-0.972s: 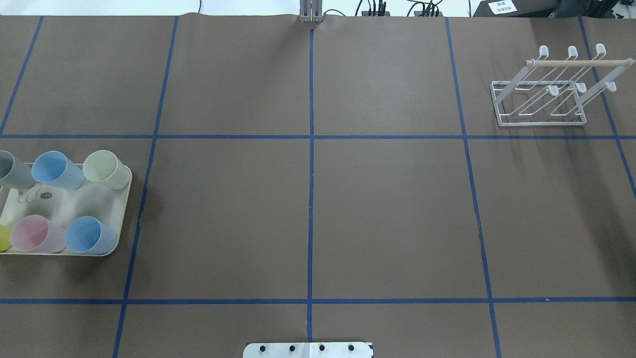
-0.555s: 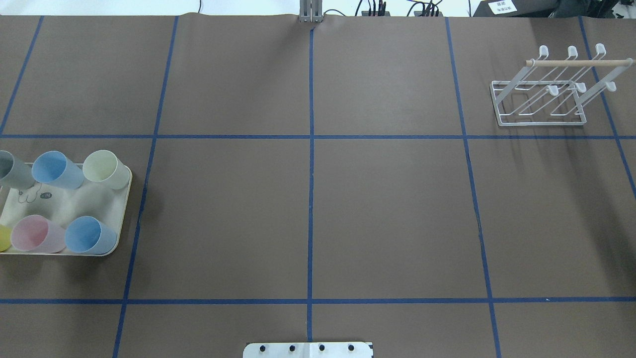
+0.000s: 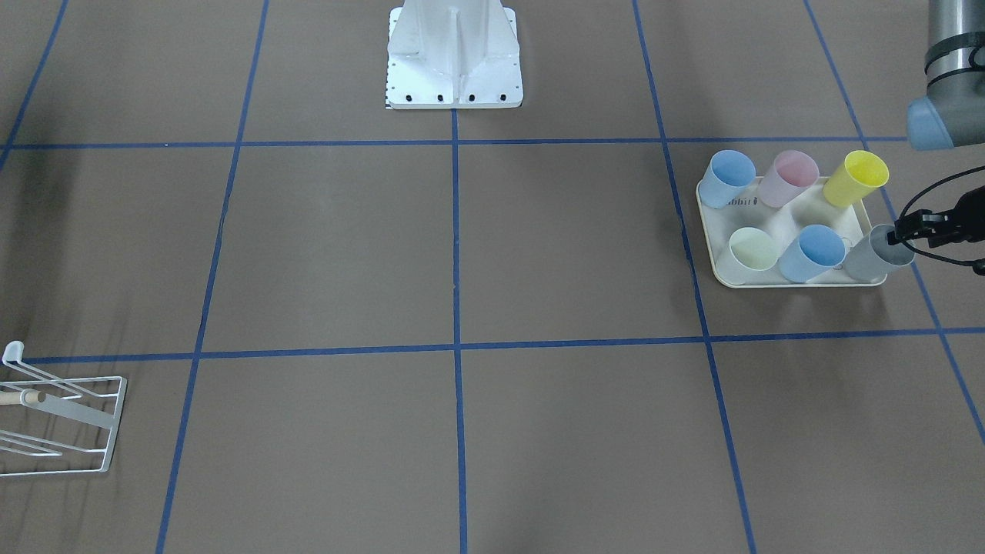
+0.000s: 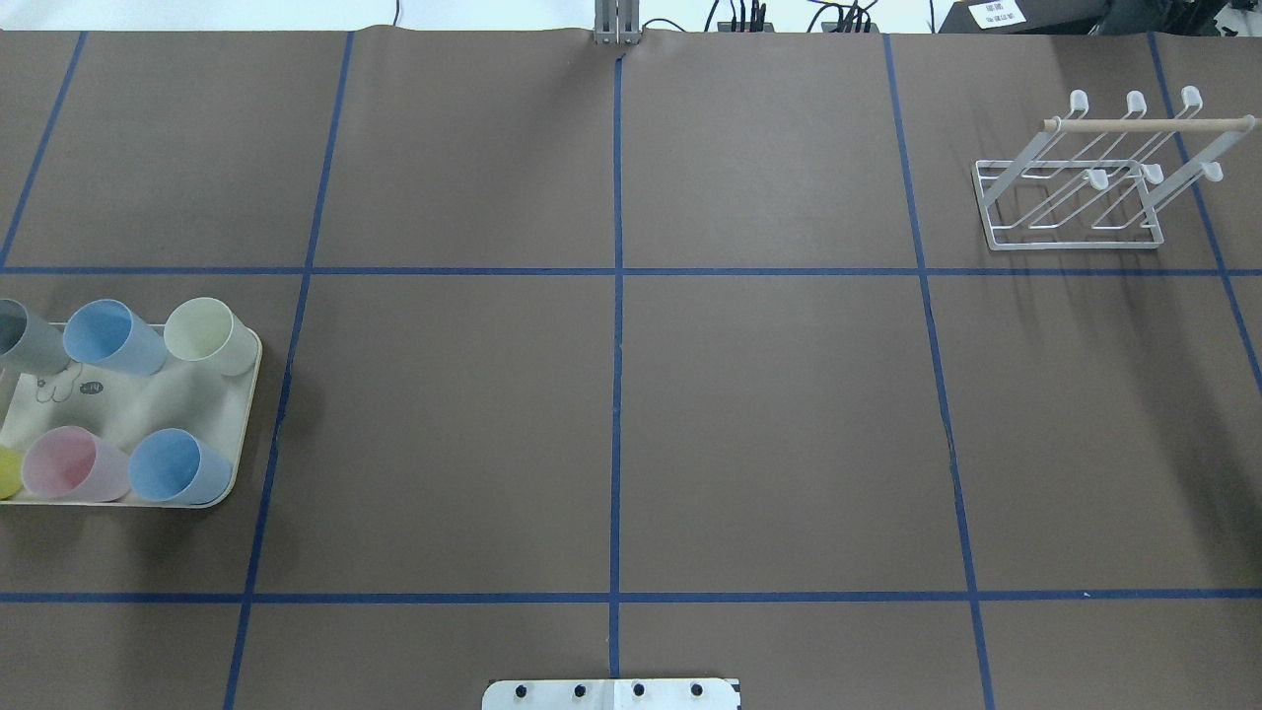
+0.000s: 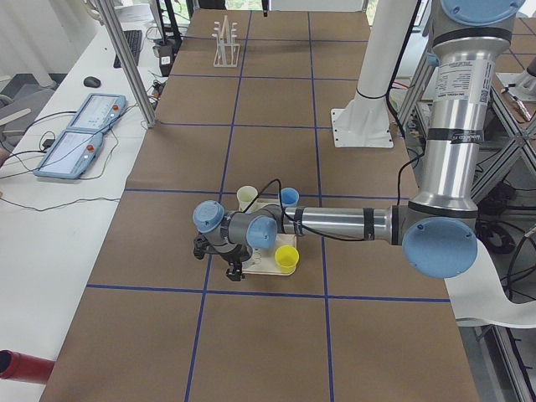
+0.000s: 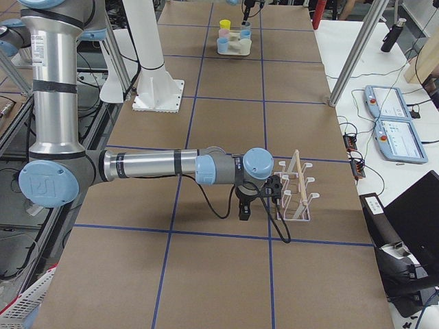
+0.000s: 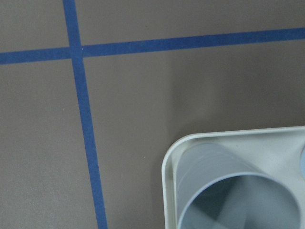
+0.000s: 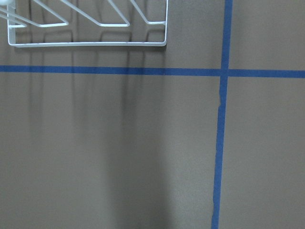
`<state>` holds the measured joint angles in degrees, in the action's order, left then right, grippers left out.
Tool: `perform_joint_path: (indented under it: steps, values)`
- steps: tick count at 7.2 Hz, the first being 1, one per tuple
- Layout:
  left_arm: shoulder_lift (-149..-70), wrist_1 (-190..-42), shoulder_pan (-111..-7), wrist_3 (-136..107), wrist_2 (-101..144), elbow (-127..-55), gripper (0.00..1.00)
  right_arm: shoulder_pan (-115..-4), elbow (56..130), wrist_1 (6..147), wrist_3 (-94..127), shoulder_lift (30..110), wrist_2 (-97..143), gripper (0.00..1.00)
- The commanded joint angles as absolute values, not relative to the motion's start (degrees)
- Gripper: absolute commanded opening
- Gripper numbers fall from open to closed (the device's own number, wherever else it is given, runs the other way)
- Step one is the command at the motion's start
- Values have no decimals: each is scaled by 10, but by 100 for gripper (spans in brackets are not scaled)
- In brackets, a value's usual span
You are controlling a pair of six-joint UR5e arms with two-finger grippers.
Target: Transfer IKEA cup to right arm and place on rack
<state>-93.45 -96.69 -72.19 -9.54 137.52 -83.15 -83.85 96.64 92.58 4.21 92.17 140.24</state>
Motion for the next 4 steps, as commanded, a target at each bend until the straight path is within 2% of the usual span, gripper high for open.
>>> perform_joint_path:
  steps: [1, 3, 4]
  values:
    - [-935, -967, -722, -98, 1376, -836, 0, -838, 966, 925, 42, 920, 1403, 99]
    - [-935, -933, -749, -96, 1375, -894, 0, -838, 972, 925, 42, 916, 1404, 99]
    - [-945, -863, -785, -90, 1374, -939, 0, -838, 975, 920, 42, 904, 1403, 99]
